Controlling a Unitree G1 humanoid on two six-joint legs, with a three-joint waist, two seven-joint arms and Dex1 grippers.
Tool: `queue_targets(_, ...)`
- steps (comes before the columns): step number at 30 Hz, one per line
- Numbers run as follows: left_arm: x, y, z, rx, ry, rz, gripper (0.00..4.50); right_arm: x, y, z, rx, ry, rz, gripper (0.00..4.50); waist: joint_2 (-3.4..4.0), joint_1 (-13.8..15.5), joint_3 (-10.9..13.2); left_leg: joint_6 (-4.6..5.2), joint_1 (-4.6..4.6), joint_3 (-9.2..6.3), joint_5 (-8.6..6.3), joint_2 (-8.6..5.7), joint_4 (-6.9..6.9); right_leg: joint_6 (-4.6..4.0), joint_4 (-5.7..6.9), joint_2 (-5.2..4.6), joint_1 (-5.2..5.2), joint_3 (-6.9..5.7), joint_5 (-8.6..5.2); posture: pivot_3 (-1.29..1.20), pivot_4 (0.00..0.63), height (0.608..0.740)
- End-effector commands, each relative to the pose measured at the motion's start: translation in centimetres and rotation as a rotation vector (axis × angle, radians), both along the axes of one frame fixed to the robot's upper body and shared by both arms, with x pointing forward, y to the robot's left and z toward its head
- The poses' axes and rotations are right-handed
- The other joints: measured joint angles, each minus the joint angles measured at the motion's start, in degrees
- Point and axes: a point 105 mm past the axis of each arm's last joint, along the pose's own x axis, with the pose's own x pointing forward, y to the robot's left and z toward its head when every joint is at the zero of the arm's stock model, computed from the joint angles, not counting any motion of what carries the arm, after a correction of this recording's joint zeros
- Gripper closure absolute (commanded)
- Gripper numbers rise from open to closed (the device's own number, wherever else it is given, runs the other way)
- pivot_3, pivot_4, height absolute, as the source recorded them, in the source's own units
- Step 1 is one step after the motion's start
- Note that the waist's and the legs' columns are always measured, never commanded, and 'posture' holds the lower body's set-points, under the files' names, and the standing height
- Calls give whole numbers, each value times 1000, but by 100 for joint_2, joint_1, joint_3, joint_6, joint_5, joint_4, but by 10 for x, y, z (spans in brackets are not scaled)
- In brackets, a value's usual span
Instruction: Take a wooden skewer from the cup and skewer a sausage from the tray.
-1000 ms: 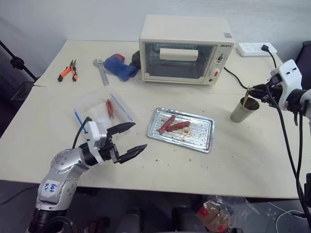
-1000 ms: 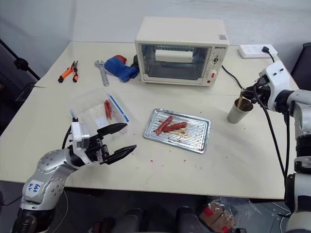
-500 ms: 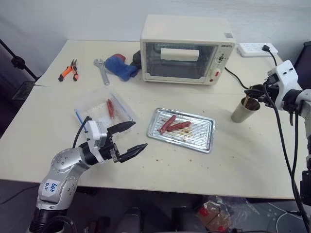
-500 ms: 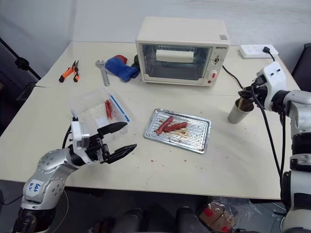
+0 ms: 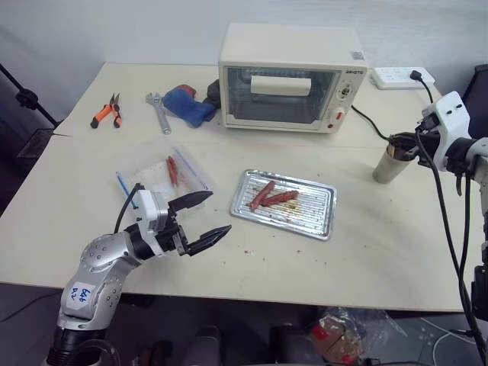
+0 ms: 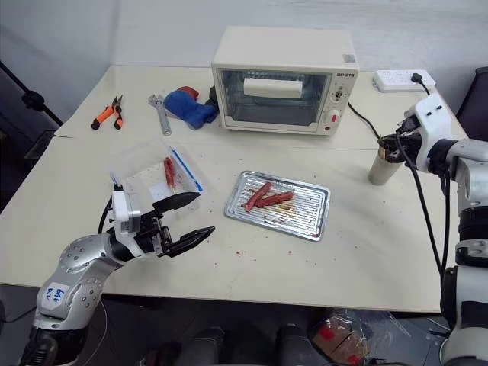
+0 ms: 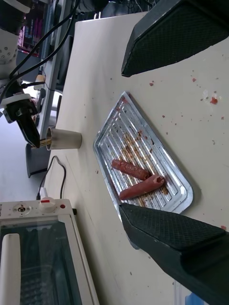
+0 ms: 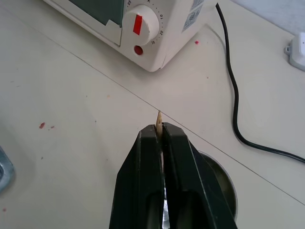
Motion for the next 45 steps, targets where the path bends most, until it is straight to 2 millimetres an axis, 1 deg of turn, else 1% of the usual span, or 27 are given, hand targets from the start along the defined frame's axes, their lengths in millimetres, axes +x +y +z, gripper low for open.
queue_targets(1,-3,-4,6,5,-42,-14,0,-6,-9,22,42,-47,-16,4458,0,1,0,0,0,0,0,0,0,0,0,0,0,0,0,0,150,740)
queue_targets(2,-4,-4,6,5,-42,-15,0,-8,-7,19,55,-25,-3,4248,0,1,0,0,0,0,0,0,0,0,0,0,0,0,0,0,150,740)
queue_targets(4,-4,-4,6,5,-41,-17,0,-5,-8,25,53,-80,-24,3769,0,2,0,0,0,-1,0,0,0,0,1,0,0,-1,0,0,150,740)
queue_targets(5,-4,-5,6,5,-41,-17,0,-4,-9,26,51,-98,-32,3450,0,1,0,0,0,1,0,0,0,0,0,0,0,1,0,0,150,740)
queue_targets(8,-4,-5,6,7,-41,-19,0,-4,-10,23,48,-95,-30,2457,0,0,0,0,0,0,0,0,0,0,0,0,0,0,0,0,150,740)
queue_targets(9,-4,-5,6,7,-41,-20,0,-3,-11,24,50,-105,-35,2071,0,-2,0,0,0,1,0,0,0,0,0,0,0,0,0,0,150,740)
queue_targets(14,-4,-4,6,13,-42,-20,0,-8,-16,19,-2,-74,-24,382,0,0,0,0,0,1,0,0,0,0,1,1,0,0,0,0,150,740)
queue_targets(23,-3,-6,7,13,-44,-25,0,-13,-13,9,-13,-19,9,382,0,1,0,0,0,0,0,0,0,0,1,1,0,0,0,0,150,740)
queue_targets(27,-3,-5,7,15,-44,-22,0,-14,-5,5,-9,3,37,382,0,2,0,0,0,1,0,0,1,0,1,0,0,1,0,0,150,740)
queue_targets(31,-3,-4,6,16,-44,-20,0,-12,-2,3,-4,6,38,382,0,-3,0,-1,1,0,0,1,1,0,2,1,0,0,0,0,150,740)
queue_targets(45,-3,-2,4,17,-46,-16,0,-5,-1,1,1,-8,27,382,0,-2,0,-1,1,1,0,1,0,0,2,1,0,1,0,0,150,740)
